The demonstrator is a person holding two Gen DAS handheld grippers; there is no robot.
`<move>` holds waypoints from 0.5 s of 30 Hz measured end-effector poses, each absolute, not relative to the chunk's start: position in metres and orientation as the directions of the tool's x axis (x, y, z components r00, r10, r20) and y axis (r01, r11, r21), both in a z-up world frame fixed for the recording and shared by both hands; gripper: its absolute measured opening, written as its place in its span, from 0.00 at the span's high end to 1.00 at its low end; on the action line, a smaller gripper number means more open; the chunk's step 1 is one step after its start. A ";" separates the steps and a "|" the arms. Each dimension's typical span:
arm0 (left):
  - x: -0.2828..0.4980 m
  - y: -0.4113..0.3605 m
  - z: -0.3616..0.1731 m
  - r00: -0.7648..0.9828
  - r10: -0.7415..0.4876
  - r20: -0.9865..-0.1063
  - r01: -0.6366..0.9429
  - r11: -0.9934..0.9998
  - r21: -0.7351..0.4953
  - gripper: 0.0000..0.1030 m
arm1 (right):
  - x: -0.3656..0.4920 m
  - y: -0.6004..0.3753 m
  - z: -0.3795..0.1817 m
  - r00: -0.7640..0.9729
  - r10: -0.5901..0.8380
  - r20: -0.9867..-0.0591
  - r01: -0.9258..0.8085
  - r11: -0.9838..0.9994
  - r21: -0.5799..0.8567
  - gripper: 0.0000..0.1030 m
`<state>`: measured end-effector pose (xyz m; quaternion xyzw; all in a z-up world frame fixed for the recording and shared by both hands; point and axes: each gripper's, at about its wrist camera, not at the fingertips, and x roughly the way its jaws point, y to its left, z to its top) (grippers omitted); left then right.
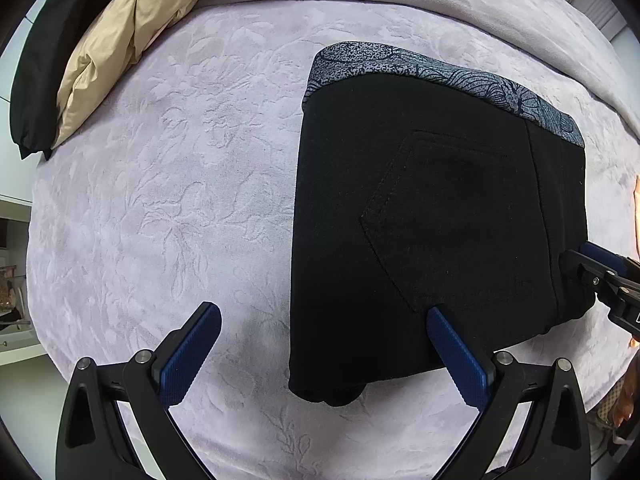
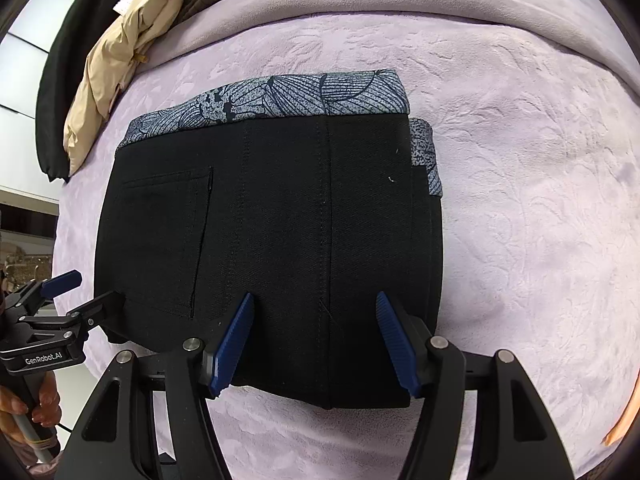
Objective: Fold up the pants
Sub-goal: 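Press the folded trousers flat with both grippers open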
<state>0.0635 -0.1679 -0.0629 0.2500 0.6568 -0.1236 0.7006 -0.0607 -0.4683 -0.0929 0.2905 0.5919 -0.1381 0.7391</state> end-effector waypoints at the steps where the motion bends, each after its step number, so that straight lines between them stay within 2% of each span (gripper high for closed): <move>1: 0.064 -0.168 -0.063 0.107 0.155 -0.982 0.501 0.845 0.188 0.00 | -0.061 -0.469 -0.093 0.261 0.140 -0.955 0.548 0.793 0.266 0.35; 15: 0.064 -0.167 -0.064 0.107 0.148 -0.983 0.495 0.850 0.182 0.00 | -0.059 -0.467 -0.093 0.261 0.138 -0.955 0.548 0.794 0.264 0.34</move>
